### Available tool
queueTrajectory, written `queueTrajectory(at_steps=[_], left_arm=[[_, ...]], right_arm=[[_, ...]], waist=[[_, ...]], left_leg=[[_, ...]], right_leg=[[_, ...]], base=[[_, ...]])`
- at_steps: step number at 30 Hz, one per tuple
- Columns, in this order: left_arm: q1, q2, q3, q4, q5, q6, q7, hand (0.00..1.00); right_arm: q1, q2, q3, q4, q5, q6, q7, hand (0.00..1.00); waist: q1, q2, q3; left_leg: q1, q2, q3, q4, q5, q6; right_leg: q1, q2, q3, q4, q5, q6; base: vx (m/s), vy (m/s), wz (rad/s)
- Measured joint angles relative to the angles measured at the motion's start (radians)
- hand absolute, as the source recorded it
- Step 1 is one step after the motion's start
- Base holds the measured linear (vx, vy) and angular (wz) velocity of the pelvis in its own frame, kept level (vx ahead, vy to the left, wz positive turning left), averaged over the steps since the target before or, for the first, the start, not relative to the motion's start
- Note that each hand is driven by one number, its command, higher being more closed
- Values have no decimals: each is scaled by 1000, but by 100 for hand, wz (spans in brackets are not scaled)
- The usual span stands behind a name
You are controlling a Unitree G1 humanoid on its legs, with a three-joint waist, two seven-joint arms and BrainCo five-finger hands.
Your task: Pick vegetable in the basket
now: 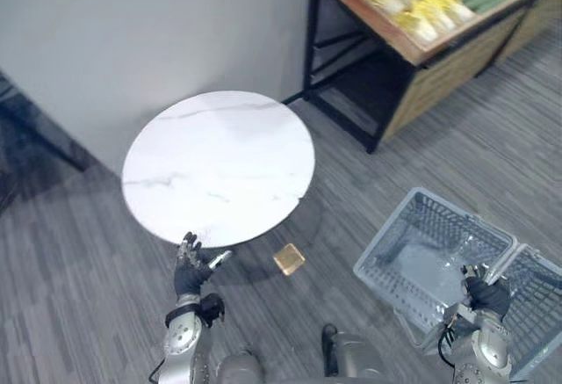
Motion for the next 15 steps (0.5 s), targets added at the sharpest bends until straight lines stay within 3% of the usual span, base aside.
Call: queueTrajectory(at_steps=[2,4,5,8,10,11,12,13,14,15], left_arm=[[-8,3,8,28,-1,1,1,0],[-17,3,8,63,-1,1,2,0],[-19,3,8,78,-1,2,1,0],[-47,16,5,214,3,20,-3,0],[-56,14,1,274,44,42,-6,0],[-51,13,-3,290,57,47,-8,0],[-46,13,-4,293,61,50,-11,0],[-36,12,-6,293,69,51,-21,0],[-31,12,-14,292,68,50,-26,0],[-29,12,-14,289,67,50,-25,0]], right_arm=[[-6,5,8,10,-1,0,1,100],[-33,2,9,52,-2,0,5,100],[-44,1,11,66,-3,0,8,100],[-69,-20,40,131,-3,0,22,100],[-55,-17,42,146,-2,13,39,100],[-39,-18,42,146,-2,19,39,100],[-30,-18,44,146,-2,20,38,100],[-17,-18,49,145,-2,20,38,100],[-2,-18,55,132,-2,20,34,100],[-1,-17,57,125,1,20,31,100]], waist=[[-2,-3,-2],[-7,-7,-4],[-10,-9,-5],[-54,-6,-10],[-76,-3,-12],[-74,-1,-10],[-72,0,-10],[-67,0,-8],[-54,-1,-7],[-48,-3,-6]], left_leg=[[58,9,119,-18,-5,-7],[94,11,165,-41,-4,-7],[111,8,179,-50,-4,-7],[156,9,182,-63,-1,-11],[151,82,142,107,21,10],[124,141,82,278,80,89],[101,171,42,370,136,120],[57,203,-26,497,171,126],[-36,199,-131,625,132,85],[-90,190,-174,666,110,82]], right_leg=[[1,-59,-179,8,8,-13],[0,-78,-274,23,18,-27],[-5,-81,-290,35,19,-29],[-58,-22,-203,95,-19,-17],[-51,31,-137,116,-52,-30],[-12,59,-117,111,-55,-39],[13,71,-109,102,-53,-42],[56,80,-97,89,-51,-45],[104,81,-77,66,-53,-47],[126,81,-65,50,-59,-55]], base=[[48,1,-157],[93,-93,-147],[142,-167,-165],[216,-195,-139],[368,-229,-119],[268,-139,-83],[326,-135,-86],[246,-56,-70],[282,-23,-60],[275,34,-56]])
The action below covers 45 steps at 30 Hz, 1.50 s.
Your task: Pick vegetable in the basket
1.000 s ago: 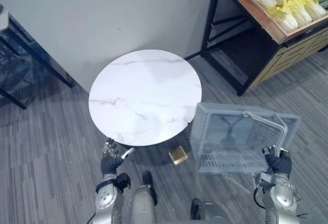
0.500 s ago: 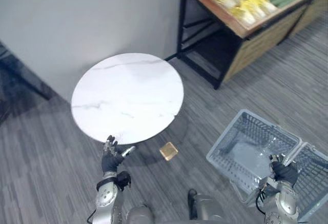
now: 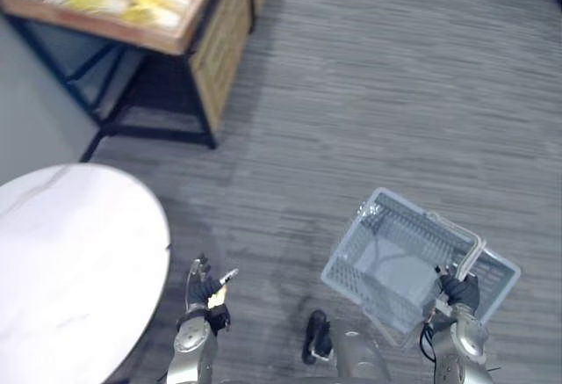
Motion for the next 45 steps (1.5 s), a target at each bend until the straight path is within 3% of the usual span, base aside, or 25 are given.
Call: queueTrajectory(at_steps=[3,5,6,7,8,10,12,13,15,18,20,22,24,25,26,27,30,32,34,37,39,40,41,43,45], left_arm=[[30,-1,0,-12,-10,-1,2,0],[52,-1,0,-29,-10,-1,2,0],[75,-2,0,-48,-10,-2,3,0],[85,-3,0,-57,-10,-3,4,0],[97,4,1,-55,-8,-4,6,0],[89,22,10,-57,-2,-6,4,0],[65,15,5,-59,0,-7,5,0],[63,13,-8,-59,0,-7,4,0],[57,32,-45,-62,1,-7,5,0],[40,53,-80,-65,10,-9,6,0],[14,53,-80,-57,9,-12,5,0],[-27,52,-80,-28,10,-11,4,0],[-50,65,-74,-11,11,-11,3,0],[-55,53,-67,3,12,-11,3,0],[-59,47,-71,5,12,-11,2,0],[-71,45,-72,5,13,-11,2,0],[-62,11,-75,-1,19,-14,2,0],[-2,-8,-61,-70,18,-18,4,0],[1,-11,-64,-100,16,-17,4,0],[22,-13,-63,-157,10,-17,4,0],[26,-13,-63,-161,11,-16,4,0],[34,-18,-62,-170,11,-16,4,0],[50,-13,-59,-181,11,-16,6,0],[47,-1,-31,-213,11,-16,13,0],[42,-14,-23,-245,12,-16,25,0]], right_arm=[[-6,-17,14,-54,-4,-3,0,100],[-20,-42,12,-55,-3,-6,0,100],[-37,-74,13,-53,-2,-7,-1,100],[-45,-88,21,-50,-3,-7,0,100],[-64,-101,43,-9,-22,-11,5,100],[-60,-98,50,-6,-29,-15,9,100],[-68,-100,46,17,-44,-15,9,100],[-77,-96,50,45,-60,-14,16,100],[-84,-80,60,84,-72,2,28,100],[-92,-75,96,91,-74,5,44,100],[-106,-79,94,91,-82,3,48,100],[-129,-88,84,91,-82,2,48,100],[-136,-92,83,92,-84,-2,49,100],[-136,-112,82,101,-93,-3,49,100],[-158,-121,78,106,-103,-2,49,100],[-162,-117,69,98,-109,-2,50,100],[-129,-119,48,89,-111,-2,51,100],[-102,-108,73,44,-112,2,48,100],[-92,-90,74,2,-112,2,46,100],[-83,-76,49,-83,-100,-5,27,100],[-76,-98,15,-89,-101,-15,24,100],[-68,-124,-8,-82,-100,-20,23,100],[-76,-129,-14,-36,-101,-29,21,100],[-85,-135,-15,4,-101,-28,18,100],[-100,-128,-14,39,-118,-24,20,100]], waist=[[45,0,3],[54,4,6],[61,17,4],[65,27,1],[89,18,-14],[71,-27,-37],[73,-44,-33],[72,-47,-31],[51,-44,-27],[36,4,-13],[17,11,-8],[-7,30,12],[-11,9,24],[-16,30,27],[-8,54,27],[-7,48,31],[-53,49,34],[-23,57,40],[7,74,54],[42,37,70],[49,42,69],[50,63,55],[49,50,35],[46,11,10],[55,4,11]], left_leg=[[-227,-117,-111,-99,-90,-7],[-278,-186,-130,-274,-87,-11],[-287,-257,-160,-517,-53,-54],[-291,-273,-177,-607,-18,-63],[-280,-321,-201,-604,52,-8],[-297,-380,-204,-572,-8,41],[-281,-425,-201,-527,-77,75],[-228,-453,-204,-521,-109,92],[-126,-483,-231,-548,-150,113],[86,-480,-273,-704,-155,116],[148,-471,-294,-751,-157,112],[201,-435,-311,-774,-177,69],[273,-425,-313,-787,-199,6],[307,-398,-335,-782,-214,-20],[309,-364,-333,-786,-168,-70],[310,-375,-345,-784,-127,-77],[317,-374,-385,-646,66,-65],[138,-289,-382,-211,218,-91],[-51,-207,-342,61,78,-81],[-235,-201,-207,-37,-71,-43],[-289,-231,-122,-283,-72,-36],[-291,-268,-87,-510,16,-33],[-276,-315,-71,-581,74,93],[-287,-373,-71,-592,50,125],[-273,-402,-82,-564,-6,139]], right_leg=[[96,-26,51,-87,-43,22],[138,-47,68,-118,-61,53],[172,-63,82,-147,-82,88],[179,-57,101,-152,-90,101],[210,-59,173,-199,-99,122],[239,-113,183,-235,-90,156],[188,-166,215,-49,-75,223],[116,-202,244,187,-47,284],[13,-219,260,523,-29,272],[-124,-199,111,585,-101,143],[-213,-183,45,429,-110,123],[-276,-129,40,185,-42,115],[-285,-77,68,-105,197,93],[-255,-43,92,-140,378,23],[-272,-23,101,-81,328,4],[-290,-39,109,-24,289,1],[-215,-97,56,133,131,13],[-45,-48,47,0,62,15],[57,-8,32,-85,60,14],[206,-35,20,-195,43,43],[275,-54,1,-223,14,90],[309,-54,-15,-232,-12,129],[343,-77,-14,-245,-34,156],[350,-119,-12,-269,-13,174],[366,-144,-1,-223,9,199]], base=[[295,106,-58],[302,227,-33],[349,292,-41],[492,362,-81],[479,314,-61],[607,315,14],[559,281,42],[464,245,24],[668,205,41],[630,67,28],[630,-45,48],[589,-98,54],[609,-154,33],[854,-224,3],[712,-182,2],[623,-188,16],[623,-206,78],[607,-145,8],[513,-69,-7],[438,2,9],[441,121,29],[573,218,38],[603,214,49],[516,190,53],[496,203,48]])
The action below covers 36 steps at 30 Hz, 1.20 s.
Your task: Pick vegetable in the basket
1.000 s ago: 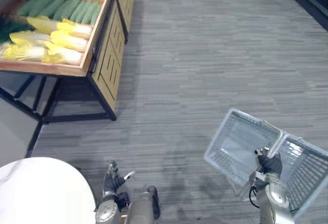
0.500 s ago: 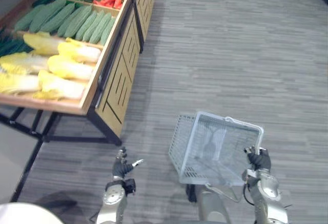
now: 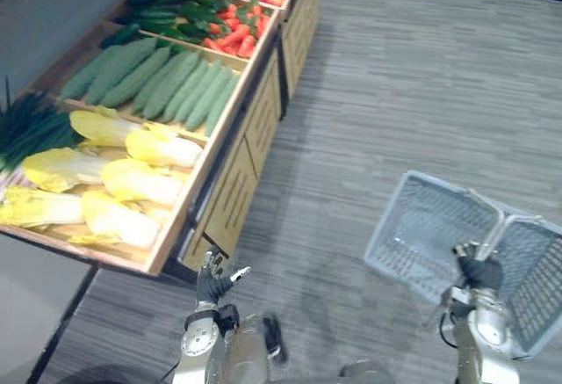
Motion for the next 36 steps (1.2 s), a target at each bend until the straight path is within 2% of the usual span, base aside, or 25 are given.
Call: queueTrajectory(at_steps=[2,3,4,5,6,7,9,11,12,13,14,15,17,19,21,22,23,24,25,26,27,29,31,34,36], left_arm=[[2,1,-2,-5,0,0,-1,0],[0,7,-1,-20,0,0,0,0],[4,14,-3,-42,0,0,4,0],[16,17,-9,-88,1,0,15,0],[23,22,-10,-121,1,-1,24,0],[27,24,-18,-190,7,-13,38,0],[13,24,-30,-250,8,-32,46,0],[-18,22,-64,-319,9,-67,48,0],[-29,21,-72,-326,11,-74,48,0],[-50,20,-83,-338,32,-83,56,0],[-57,20,-88,-343,52,-86,64,0],[-60,0,-91,-340,60,-82,66,0],[-47,-13,-106,-347,88,-81,67,0],[-51,-14,-115,-348,119,-81,66,0],[-58,-16,-122,-348,120,-81,65,0],[-61,-16,-123,-348,126,-80,66,0],[-61,-15,-122,-349,141,-78,66,0],[-62,-15,-122,-349,146,-77,66,0],[-62,-14,-121,-350,156,-74,66,0],[-63,-13,-119,-351,157,-73,66,0],[-62,-11,-115,-352,159,-72,65,0],[-56,1,-95,-353,176,-70,62,0],[-44,25,-85,-344,200,-61,60,0],[-36,36,-72,-302,239,-60,40,0],[-33,46,-69,-242,265,-48,32,0]], right_arm=[[-4,6,7,47,-29,6,7,100],[-3,9,19,81,-40,16,8,100],[-1,10,33,103,-41,24,9,100],[-2,12,60,119,-43,34,9,100],[-1,14,75,122,-45,36,11,100],[0,22,92,123,-56,36,24,100],[6,29,93,117,-66,36,30,100],[33,42,94,55,-69,30,31,100],[43,45,93,39,-69,23,31,100],[66,52,93,8,-69,12,30,100],[84,48,92,-2,-68,1,26,100],[91,49,67,0,-67,-2,21,100],[132,34,49,-5,-67,-4,27,100],[161,32,58,-6,-68,-3,28,100],[185,56,61,-6,-68,-3,27,100],[201,72,54,-6,-66,-3,25,100],[223,80,40,-5,-59,-3,24,100],[231,81,35,-5,-59,-3,23,100],[237,75,22,4,-58,-3,20,100],[234,72,16,15,-55,-5,20,100],[230,66,-2,28,-45,-6,20,100],[205,68,-14,78,-39,-11,27,100],[186,72,-22,156,-33,-10,30,100],[158,72,-67,235,-19,-9,29,100],[124,72,-59,262,-19,-9,32,100]], waist=[[-3,-1,1],[-8,-2,1],[-18,-3,1],[-26,-1,1],[-29,1,2],[-29,4,3],[-29,5,4],[-29,13,4],[-29,13,4],[-30,3,1],[-33,-9,4],[-28,3,5],[-24,12,-1],[-21,29,-11],[-26,32,-11],[-29,32,-11],[-29,26,-7],[-29,25,-6],[-28,25,-4],[-28,24,-4],[-26,23,-7],[-28,17,-8],[-30,9,-18],[-31,10,-21],[-31,13,-25]], left_leg=[[74,-45,-29,-25,-45,0],[134,-72,-60,-63,-61,2],[178,-85,-85,-85,-70,8],[230,-93,-114,-111,-74,9],[260,-95,-130,-128,-74,9],[315,-91,-168,-155,-74,9],[351,-84,-225,-156,-75,6],[374,-54,-324,-126,-94,-24],[372,-46,-342,-109,-102,-39],[362,-34,-376,-62,-135,-91],[345,-26,-402,-11,-191,-139],[346,-4,-415,0,-202,-144],[338,30,-464,-8,-166,-187],[302,56,-475,-5,-131,-204],[258,94,-447,-2,-87,-204],[240,116,-398,-1,-68,-195],[227,163,-243,21,-63,-176],[225,184,-172,29,-64,-174],[233,223,-43,29,-59,-156],[238,233,12,23,-56,-150],[243,235,92,-2,-52,-146],[241,199,102,-68,-41,-149],[245,162,95,-163,2,-160],[266,120,92,-283,107,-177],[288,103,107,-335,138,-179]], right_leg=[[-46,-50,31,229,28,43],[-128,-90,71,465,85,61],[-200,-101,106,635,66,28],[-278,-95,134,769,21,-24],[-312,-90,136,799,3,-38],[-376,-68,128,772,-36,-65],[-431,-28,146,691,-69,-96],[-496,76,267,490,-81,-91],[-505,99,311,436,-77,-89],[-509,131,403,315,-39,-77],[-498,133,441,276,60,-42],[-490,140,404,304,44,-55],[-497,139,359,402,-14,-74],[-489,126,271,415,-29,-99],[-458,107,185,391,-34,-109],[-433,98,141,369,-37,-117],[-391,81,76,337,-48,-141],[-372,76,57,326,-53,-150],[-348,69,20,313,-56,-154],[-339,63,3,308,-57,-154],[-333,52,-15,294,-61,-149],[-340,40,-11,269,-72,-127],[-338,55,28,212,-54,-113],[-337,72,69,142,14,-105],[-336,78,94,109,49,-108]], base=[[476,198,54],[467,116,63],[557,74,84],[472,6,74],[465,-17,81],[373,-37,70],[421,-134,95],[434,-266,138],[372,-308,161],[365,-348,177],[338,-358,170],[325,-344,137],[313,-416,119],[177,-359,146],[72,-262,158],[19,-224,169],[4,-198,167],[-37,-174,160],[-58,-51,101],[-106,-17,96],[-175,40,73],[-182,36,62],[-138,1,63],[-49,33,29],[-13,82,-29]])
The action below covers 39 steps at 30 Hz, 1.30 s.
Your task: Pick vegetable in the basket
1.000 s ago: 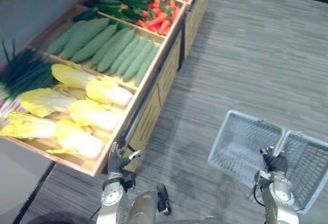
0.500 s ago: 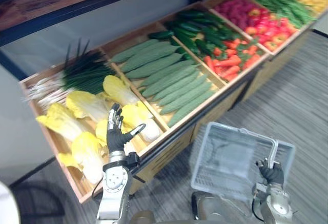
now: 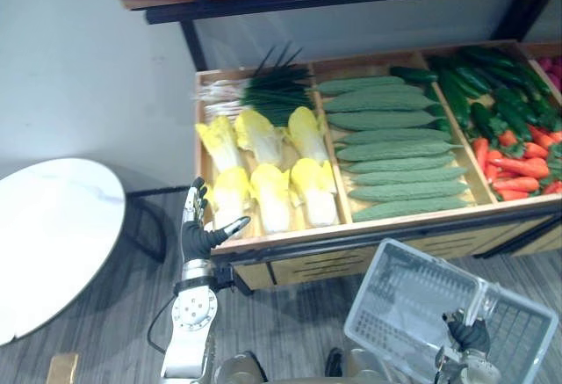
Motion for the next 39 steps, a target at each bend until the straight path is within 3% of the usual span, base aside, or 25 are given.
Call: queueTrajectory(at_steps=[7,16,21,26,33,39], left_arm=[[-56,12,-9,147,50,54,-4,0],[-235,21,-11,281,58,79,74,0],[-371,44,-9,363,38,84,100,0],[-551,82,-7,476,20,101,146,0],[-770,133,21,618,168,167,229,0],[-895,173,-24,744,383,232,220,0]], right_arm=[[-16,8,23,33,-11,0,22,100],[-24,7,59,34,-11,0,20,100],[-46,6,62,30,-10,0,18,100],[-71,4,90,-19,-4,-3,15,100],[-68,1,147,-121,30,-39,16,100],[-65,-7,200,-174,68,-70,26,100]], waist=[[-30,-20,-10],[-87,-28,-3],[-112,-34,23],[-137,-42,88],[-136,-49,157],[-131,-50,181]], left_leg=[[28,-31,42,-70,36,11],[22,-40,81,-102,45,13],[-17,-44,106,-104,46,14],[-52,-42,111,-93,45,14],[-89,-27,121,-58,40,17],[-115,-24,133,-42,35,18]], right_leg=[[2,21,55,-75,60,11],[-38,38,121,-132,103,16],[-91,40,154,-131,123,17],[-145,40,189,-118,138,18],[-193,40,199,-82,138,17],[-223,34,201,-67,139,16]], base=[[21,47,-22],[-17,10,-22],[-5,2,-22],[19,-10,-21],[3,-28,-6],[0,-6,0]])
